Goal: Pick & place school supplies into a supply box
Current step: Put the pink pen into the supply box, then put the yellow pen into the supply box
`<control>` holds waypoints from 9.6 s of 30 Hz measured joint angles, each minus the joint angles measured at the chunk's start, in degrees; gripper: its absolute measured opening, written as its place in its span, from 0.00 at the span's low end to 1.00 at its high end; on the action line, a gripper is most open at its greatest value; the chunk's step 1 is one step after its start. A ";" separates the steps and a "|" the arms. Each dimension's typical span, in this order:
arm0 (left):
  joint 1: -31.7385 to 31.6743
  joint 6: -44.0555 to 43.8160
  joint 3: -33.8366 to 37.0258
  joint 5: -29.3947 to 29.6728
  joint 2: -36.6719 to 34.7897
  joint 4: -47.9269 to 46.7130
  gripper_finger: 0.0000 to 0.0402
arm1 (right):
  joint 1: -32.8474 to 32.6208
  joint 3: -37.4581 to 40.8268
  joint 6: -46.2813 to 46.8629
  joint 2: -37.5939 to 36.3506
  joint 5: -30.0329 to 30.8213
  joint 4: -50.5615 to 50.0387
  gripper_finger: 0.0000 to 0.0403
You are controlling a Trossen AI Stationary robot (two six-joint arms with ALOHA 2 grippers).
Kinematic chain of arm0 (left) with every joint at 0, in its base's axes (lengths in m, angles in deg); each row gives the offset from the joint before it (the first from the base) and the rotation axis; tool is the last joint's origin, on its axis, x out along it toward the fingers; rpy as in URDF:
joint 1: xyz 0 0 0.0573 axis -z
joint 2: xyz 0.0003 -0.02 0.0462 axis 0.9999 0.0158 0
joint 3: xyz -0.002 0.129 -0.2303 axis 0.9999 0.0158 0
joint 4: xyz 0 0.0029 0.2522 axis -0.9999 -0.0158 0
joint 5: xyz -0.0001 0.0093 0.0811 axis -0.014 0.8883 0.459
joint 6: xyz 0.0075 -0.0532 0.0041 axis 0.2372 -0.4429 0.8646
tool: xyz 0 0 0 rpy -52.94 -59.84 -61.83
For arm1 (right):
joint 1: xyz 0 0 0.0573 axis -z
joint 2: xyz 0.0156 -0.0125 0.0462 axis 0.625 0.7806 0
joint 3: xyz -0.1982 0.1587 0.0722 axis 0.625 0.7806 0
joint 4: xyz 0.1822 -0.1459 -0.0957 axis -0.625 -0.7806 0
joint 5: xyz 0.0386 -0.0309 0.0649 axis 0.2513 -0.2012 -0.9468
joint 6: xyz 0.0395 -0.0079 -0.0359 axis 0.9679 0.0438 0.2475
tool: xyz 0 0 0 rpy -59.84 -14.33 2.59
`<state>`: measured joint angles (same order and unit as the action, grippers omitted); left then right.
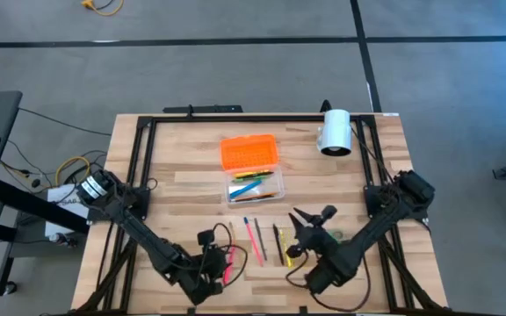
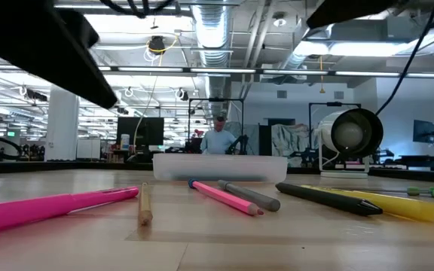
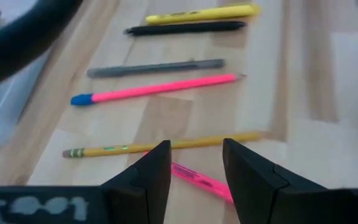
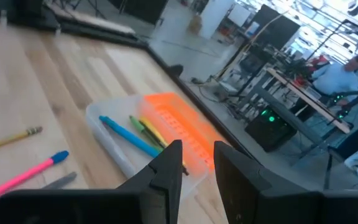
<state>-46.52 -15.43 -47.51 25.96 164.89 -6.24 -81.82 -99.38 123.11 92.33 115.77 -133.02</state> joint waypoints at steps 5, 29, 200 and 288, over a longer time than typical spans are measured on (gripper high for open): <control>-2.21 -3.13 0.07 -1.69 0.01 -0.75 0.34 | -1.52 0.00 5.97 0.00 0.54 -3.87 0.21; -4.99 -7.63 -0.15 -16.88 6.45 -4.57 0.34 | -1.39 0.00 6.08 0.09 -0.16 -4.04 0.21; -33.73 37.33 -19.80 -16.35 4.29 -26.40 0.37 | -0.95 1.75 5.03 0.11 -5.29 -2.62 0.21; 16.52 -12.77 -3.69 26.87 3.67 -44.37 0.36 | 13.29 1.33 -28.99 9.86 -69.61 30.27 0.22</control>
<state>-30.00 -28.20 -51.20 52.83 168.56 -50.61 -68.53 -98.04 94.12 102.19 46.17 -102.75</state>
